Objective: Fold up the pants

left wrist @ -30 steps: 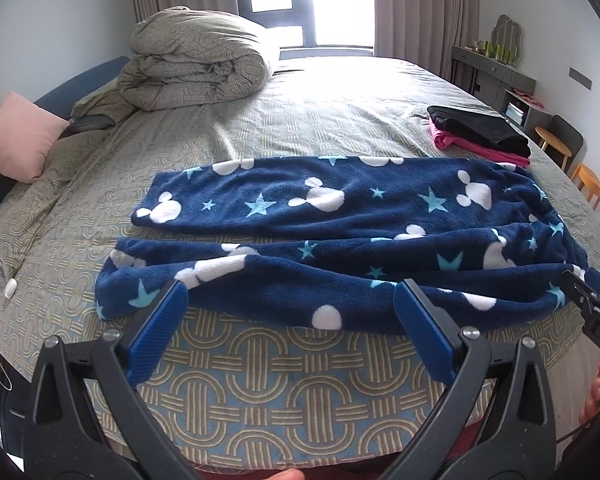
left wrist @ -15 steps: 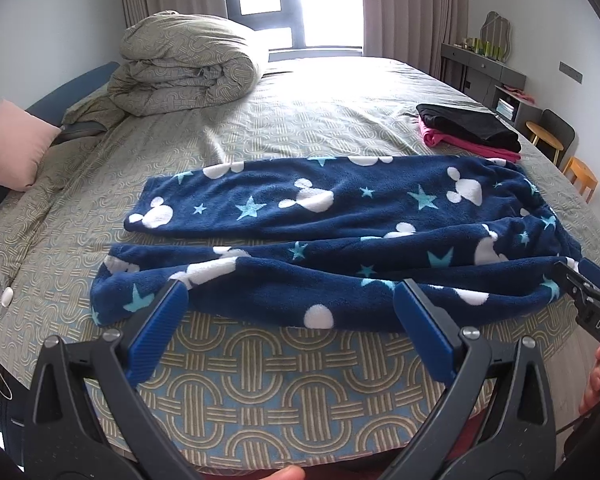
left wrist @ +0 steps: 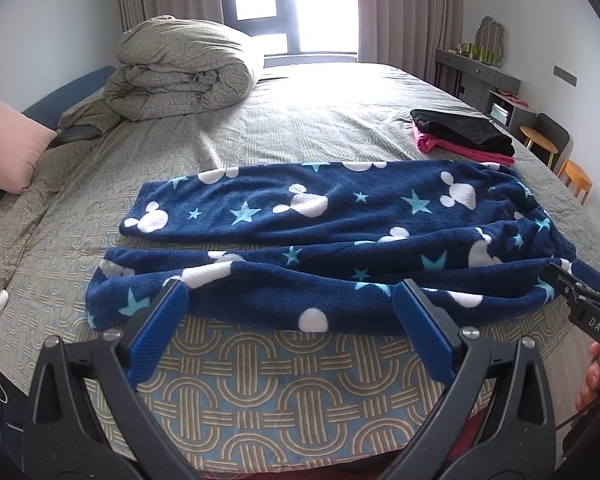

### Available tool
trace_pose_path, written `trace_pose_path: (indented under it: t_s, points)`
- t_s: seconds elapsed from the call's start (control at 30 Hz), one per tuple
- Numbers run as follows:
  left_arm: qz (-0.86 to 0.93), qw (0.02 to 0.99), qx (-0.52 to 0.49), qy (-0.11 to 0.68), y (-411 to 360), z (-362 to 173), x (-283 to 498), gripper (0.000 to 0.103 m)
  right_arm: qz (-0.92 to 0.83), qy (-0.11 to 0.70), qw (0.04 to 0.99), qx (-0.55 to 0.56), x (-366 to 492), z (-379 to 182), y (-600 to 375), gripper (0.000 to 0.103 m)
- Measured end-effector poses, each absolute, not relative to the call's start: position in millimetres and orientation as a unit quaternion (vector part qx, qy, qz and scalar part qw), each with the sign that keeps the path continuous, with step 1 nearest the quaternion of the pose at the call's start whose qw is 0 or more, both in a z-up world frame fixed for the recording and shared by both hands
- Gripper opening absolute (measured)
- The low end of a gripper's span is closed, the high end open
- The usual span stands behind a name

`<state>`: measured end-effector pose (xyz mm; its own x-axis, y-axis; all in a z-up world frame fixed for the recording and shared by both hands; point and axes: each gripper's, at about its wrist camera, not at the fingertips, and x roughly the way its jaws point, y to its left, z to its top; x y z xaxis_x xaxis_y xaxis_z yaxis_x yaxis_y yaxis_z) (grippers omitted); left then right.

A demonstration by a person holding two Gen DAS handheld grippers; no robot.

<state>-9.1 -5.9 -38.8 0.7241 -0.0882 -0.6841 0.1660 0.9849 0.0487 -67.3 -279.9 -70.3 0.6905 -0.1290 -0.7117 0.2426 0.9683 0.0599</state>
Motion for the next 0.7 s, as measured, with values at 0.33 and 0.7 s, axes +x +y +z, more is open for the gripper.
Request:
trace_pose_path:
  t_s: [0.33,0.7]
  points:
    - [-0.062,0.929,0.044,0.363,1,-43,-4,0.102,-0.112,0.386,0.914,0.064,-64,-78,-276,0.080]
    - [-0.035,0.910,-0.024,0.412,49,-60,22,0.102,-0.098,0.409,0.899,0.123,-62,-91,-298,0.080]
